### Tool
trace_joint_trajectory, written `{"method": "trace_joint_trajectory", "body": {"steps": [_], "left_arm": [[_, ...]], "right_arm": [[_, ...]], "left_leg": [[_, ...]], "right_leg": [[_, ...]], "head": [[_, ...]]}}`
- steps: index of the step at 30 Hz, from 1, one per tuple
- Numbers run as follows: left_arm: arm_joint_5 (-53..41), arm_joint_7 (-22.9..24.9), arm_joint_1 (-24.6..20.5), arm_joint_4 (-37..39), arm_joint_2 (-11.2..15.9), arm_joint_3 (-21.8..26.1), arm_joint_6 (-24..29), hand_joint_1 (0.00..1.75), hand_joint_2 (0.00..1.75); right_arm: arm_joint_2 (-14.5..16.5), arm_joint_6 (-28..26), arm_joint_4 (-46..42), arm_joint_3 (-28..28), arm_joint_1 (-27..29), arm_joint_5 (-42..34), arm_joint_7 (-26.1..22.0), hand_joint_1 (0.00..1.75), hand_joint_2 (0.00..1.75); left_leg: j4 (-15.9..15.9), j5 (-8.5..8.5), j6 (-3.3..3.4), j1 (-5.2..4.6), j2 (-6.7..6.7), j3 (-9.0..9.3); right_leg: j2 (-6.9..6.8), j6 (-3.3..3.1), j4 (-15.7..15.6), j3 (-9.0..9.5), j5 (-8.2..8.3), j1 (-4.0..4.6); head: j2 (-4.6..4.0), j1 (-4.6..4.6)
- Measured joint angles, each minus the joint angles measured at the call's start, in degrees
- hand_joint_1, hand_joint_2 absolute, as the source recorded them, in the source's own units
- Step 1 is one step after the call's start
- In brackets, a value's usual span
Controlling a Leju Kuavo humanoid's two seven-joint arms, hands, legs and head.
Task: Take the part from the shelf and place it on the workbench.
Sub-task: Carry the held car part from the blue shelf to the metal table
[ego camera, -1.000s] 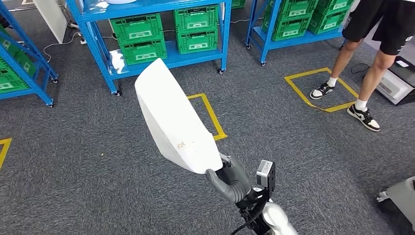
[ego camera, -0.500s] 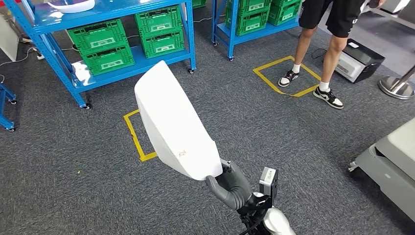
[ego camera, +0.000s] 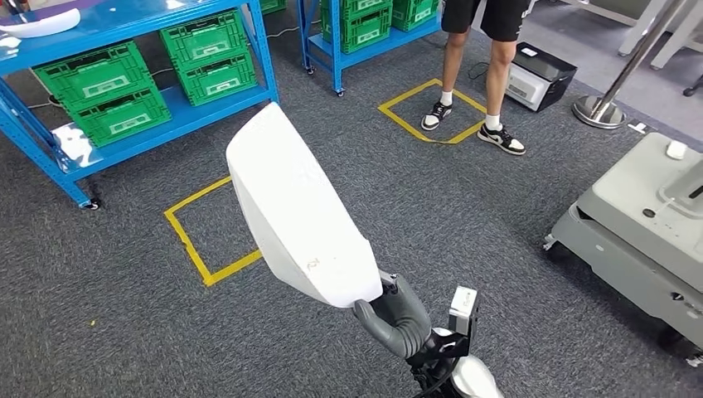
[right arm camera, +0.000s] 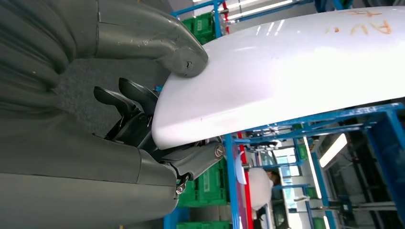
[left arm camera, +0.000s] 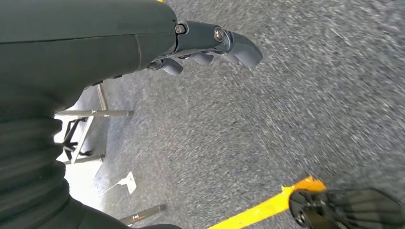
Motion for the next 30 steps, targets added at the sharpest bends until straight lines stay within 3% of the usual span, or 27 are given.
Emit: {"method": "trace_joint_trajectory", "body": {"steps": [1, 3, 5, 7, 8, 9, 11, 13, 14, 16, 18, 20, 22, 23, 24, 25, 27, 29, 30], "left_arm": [[-0.1, -0.1, -0.1, -0.1, 0.0, 0.1, -0.1, 0.0, 1.75], [-0.2, -0.1, -0.1, -0.2, 0.0, 0.1, -0.2, 0.0, 1.75], [-0.3, -0.2, -0.1, -0.3, 0.0, 0.1, -0.3, 0.0, 1.75], [-0.3, -0.4, 0.0, -0.2, 0.2, 0.2, -0.4, 0.0, 1.75], [-0.1, -0.6, 0.1, -0.2, 0.2, 0.3, -0.4, 0.0, 1.75], [0.2, -0.9, 0.1, -0.2, 0.2, 0.4, -0.4, 0.0, 1.75], [0.6, -1.7, -0.1, -0.3, 0.3, 0.8, -0.3, 0.0, 1.75], [0.6, -2.0, -0.2, -0.3, 0.3, 1.0, -0.4, 0.0, 1.75], [0.3, -1.8, -0.3, -0.2, 0.3, 1.1, -0.5, 0.0, 1.75], [-0.4, -0.8, -0.4, -0.2, 0.3, 1.1, -0.8, 0.0, 1.75], [-1.1, 0.4, -0.4, -0.2, 0.2, 1.1, -0.9, 0.0, 1.75], [-1.9, 1.2, -0.3, -0.2, 0.1, 1.1, -1.1, 0.0, 1.75], [-2.4, 1.5, -0.1, -0.2, 0.1, 1.1, -1.2, 0.0, 1.75], [-2.6, 1.2, 0.0, -0.2, 0.1, 1.1, -1.2, 0.0, 1.75], [-2.7, 0.9, -0.1, -0.2, 0.1, 1.1, -1.2, 0.0, 1.75], [-2.7, 0.4, -0.2, -0.2, 0.1, 1.1, -1.2, 0.0, 1.75], [-2.7, -0.7, -0.4, -0.3, 0.0, 1.1, -1.2, 0.0, 1.75], [-2.7, -1.6, -0.5, -0.3, 0.0, 1.1, -1.0, 0.0, 1.75], [-2.7, -2.0, -0.6, -0.4, 0.0, 1.1, -0.9, 0.0, 1.75]], "right_arm": [[0.0, 0.1, -0.3, 0.0, 0.2, -0.1, -0.1, 1.75, 1.75], [0.0, 0.2, -1.0, 0.0, 0.3, -0.1, -0.1, 1.75, 1.75], [0.0, 0.2, -1.7, 0.0, 0.3, -0.1, -0.1, 1.75, 1.75], [0.0, 0.3, -2.0, 0.0, 0.1, -0.1, 0.1, 1.75, 1.75], [0.0, 0.3, -2.1, 0.0, -0.2, -0.1, 0.3, 1.75, 1.75], [0.1, 0.4, -2.1, 0.0, -0.8, -0.2, 0.6, 1.75, 1.75], [0.3, 0.5, -2.1, 0.0, -2.3, -0.2, 1.3, 1.75, 1.75], [0.5, 0.6, -2.2, 0.0, -3.7, -0.5, 2.3, 1.75, 1.75], [0.5, 0.7, -2.3, 0.0, -4.2, -0.7, 2.9, 1.75, 1.75], [0.6, 0.6, -2.7, 0.0, -4.7, -1.0, 3.8, 1.75, 1.75], [0.6, 0.3, -3.4, 0.0, -4.6, -0.9, 4.1, 1.75, 1.75], [0.6, 0.0, -4.2, 0.0, -4.3, -0.4, 4.2, 1.75, 1.75], [0.6, -0.1, -4.6, -0.1, -3.8, -0.1, 4.2, 1.75, 1.75], [0.6, -0.2, -4.7, -0.2, -3.4, 0.0, 4.2, 1.75, 1.75], [0.6, -0.3, -4.7, -0.4, -3.2, 0.0, 4.2, 1.75, 1.75], [0.6, -0.3, -4.7, -0.6, -3.0, 0.0, 4.3, 1.75, 1.75], [0.6, -0.2, -4.7, -0.8, -2.9, 0.4, 4.0, 1.75, 1.75], [0.6, 0.1, -4.7, -0.8, -2.6, 1.0, 3.5, 1.75, 1.75], [0.6, 0.2, -4.6, -0.8, -2.5, 1.1, 3.2, 1.75, 1.75]], "left_leg": [[0.0, -0.13, -0.37, 0.09, 0.2, 0.14], [1.9, -1.65, -1.06, 0.21, -1.89, -0.42], [8.0, -5.21, -1.48, 0.33, -5.43, -3.18], [14.6, -7.72, -1.65, 0.39, -6.75, -6.33], [15.4, -7.33, -1.68, 0.41, -6.89, -6.79], [14.0, -5.81, -1.66, 0.44, -7.02, -6.22], [6.6, -1.68, -1.47, 0.6, -8.59, -2.88], [1.0, 0.1, -1.07, 0.67, -10.93, -0.54], [0.2, 0.05, -0.76, 0.6, -11.56, -0.2], [0.0, 0.35, -0.01, 0.55, -10.47, -0.13], [-0.5, 0.8, 0.84, 0.75, -9.01, -0.02], [-0.7, 0.96, 1.39, 0.79, -7.35, -0.06], [-0.6, 0.86, 1.52, 0.72, -5.6, -0.15], [-0.6, 0.8, 1.48, 0.72, -4.75, -0.16], [-0.6, 0.72, 1.39, 0.73, -3.94, -0.15], [-0.5, 0.6, 1.25, 0.76, -3.18, -0.1], [-0.2, 0.15, 0.74, 0.64, -1.82, 0.01], [-0.1, -0.39, -0.02, 0.38, -0.8, 0.21], [-0.2, -0.57, -0.42, 0.3, -0.28, 0.48]], "right_leg": [[0.67, -0.32, -0.2, 0.07, 0.17, -0.17], [1.9, -1.01, -0.7, 0.27, 0.6, -0.57], [3.03, -1.5, -0.8, 0.22, 0.86, -0.77], [4.47, -1.65, -0.7, 0.0, 0.95, -0.73], [5.3, -1.64, -0.7, -0.05, 0.98, -0.73], [6.14, -1.58, -0.5, -0.07, 1.0, -0.75], [7.67, -1.32, -0.2, -0.12, 1.02, -0.85], [8.92, -0.64, 0.1, -0.51, 1.11, -0.9], [9.49, -0.2, 0.2, -0.79, 1.27, -0.98], [10.61, 0.69, 0.0, -1.25, 1.71, -1.1], [8.73, 1.3, 1.4, -2.21, 0.88, -0.93], [5.05, 1.79, 7.4, -5.25, -2.36, -0.83], [3.62, 2.25, 14.9, -9.03, -5.36, -1.04], [3.41, 2.4, 16.7, -9.91, -5.54, -1.17], [3.18, 2.48, 15.8, -9.47, -4.59, -1.28], [2.68, 2.49, 12.8, -7.83, -2.91, -1.37], [0.26, 2.17, 4.6, -3.29, 0.14, -1.29], [-1.17, 1.35, 0.7, -1.19, 0.9, -1.02], [-0.86, 0.86, 0.7, -1.28, 0.77, -0.86]], "head": [[0.0, 0.02], [0.0, -0.11], [0.0, -0.26], [0.0, -0.27], [0.01, -0.27], [0.01, -0.27], [0.01, -0.27], [0.0, -0.26], [0.0, -0.25], [0.0, -0.25], [0.0, -0.02], [0.0, 0.35], [0.0, 0.5], [0.0, 0.51], [0.0, 0.51], [0.0, 0.51], [0.0, 0.5], [0.0, 0.45], [0.0, 0.43]]}}
